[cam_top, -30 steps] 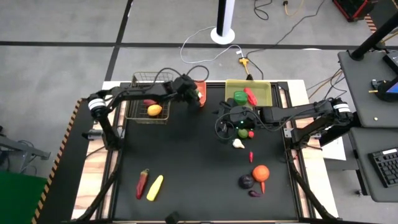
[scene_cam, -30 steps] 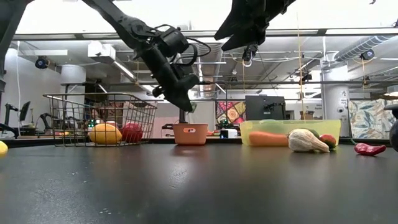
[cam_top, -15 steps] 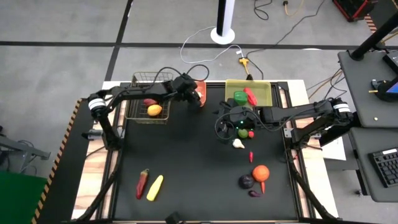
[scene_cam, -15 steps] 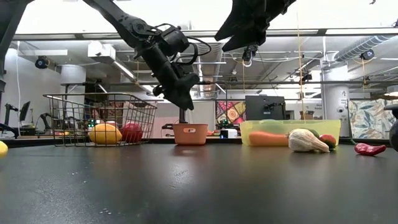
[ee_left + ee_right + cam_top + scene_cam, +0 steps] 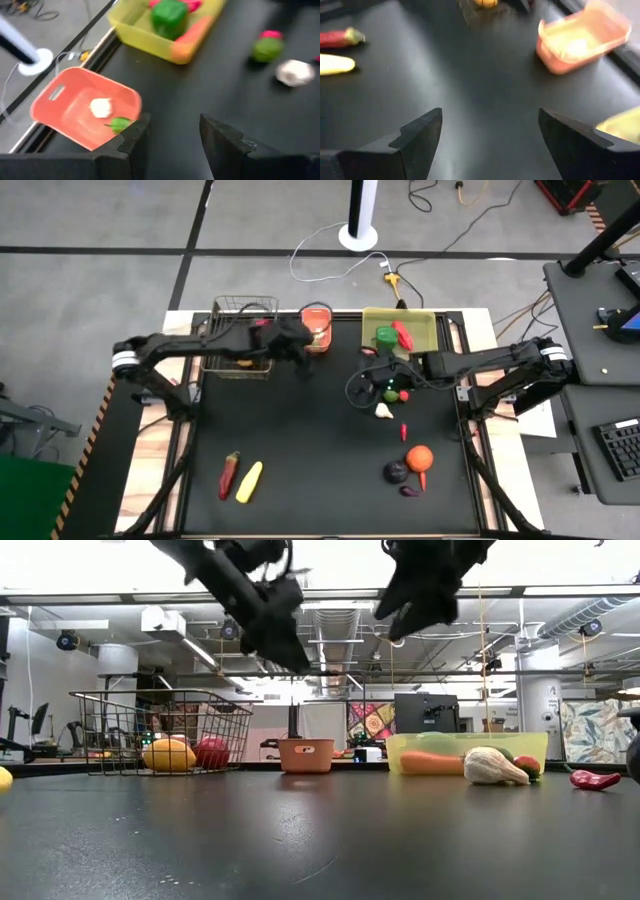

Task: Sort produce into baskets
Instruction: Put the orange fruit into the wire basket

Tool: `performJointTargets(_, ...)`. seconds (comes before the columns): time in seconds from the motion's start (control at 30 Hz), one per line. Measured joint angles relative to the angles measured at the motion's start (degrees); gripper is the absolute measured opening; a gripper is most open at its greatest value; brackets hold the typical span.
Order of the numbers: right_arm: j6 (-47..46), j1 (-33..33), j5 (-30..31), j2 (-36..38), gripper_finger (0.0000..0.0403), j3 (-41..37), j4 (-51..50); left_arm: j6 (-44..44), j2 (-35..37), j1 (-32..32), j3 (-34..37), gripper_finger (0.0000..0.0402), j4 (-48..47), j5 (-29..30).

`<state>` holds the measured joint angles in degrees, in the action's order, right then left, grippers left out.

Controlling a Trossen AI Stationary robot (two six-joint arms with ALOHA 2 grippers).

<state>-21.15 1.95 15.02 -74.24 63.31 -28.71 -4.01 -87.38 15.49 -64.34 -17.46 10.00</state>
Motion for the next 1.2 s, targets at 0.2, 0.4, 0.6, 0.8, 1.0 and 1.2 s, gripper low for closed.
performJointTargets(0.2,-8.3,2.5,-5.1,-0.6,0.0320,1.4,-8.1,-1.4,9.1,-7.8,6.8,0.0149,2.2,0.1)
performJointTargets(0.4,-7.8,6.8,-8.0,-1.0,0.0320,3.2,-16.2,-2.6,15.8,-14.8,11.9,0.0149,5.7,0.1)
performJointTargets(0.6,-4.6,13.5,-8.1,-0.9,0.0320,5.1,-30.6,-4.8,20.3,-19.1,14.5,0.0149,5.7,0.1)
performJointTargets(0.8,-7.8,21.2,-8.1,-0.9,0.0320,4.9,-38.3,-6.3,22.7,-19.9,15.4,0.0149,6.1,1.4)
performJointTargets(1.0,-16.3,25.6,-7.5,-0.9,0.0320,4.7,-38.3,-5.5,22.9,-19.9,15.4,0.0149,6.5,4.9)
performJointTargets(1.2,-18.5,28.4,-6.9,-0.9,0.0330,3.9,-38.4,-5.3,22.9,-19.9,15.4,0.0149,6.4,6.1)
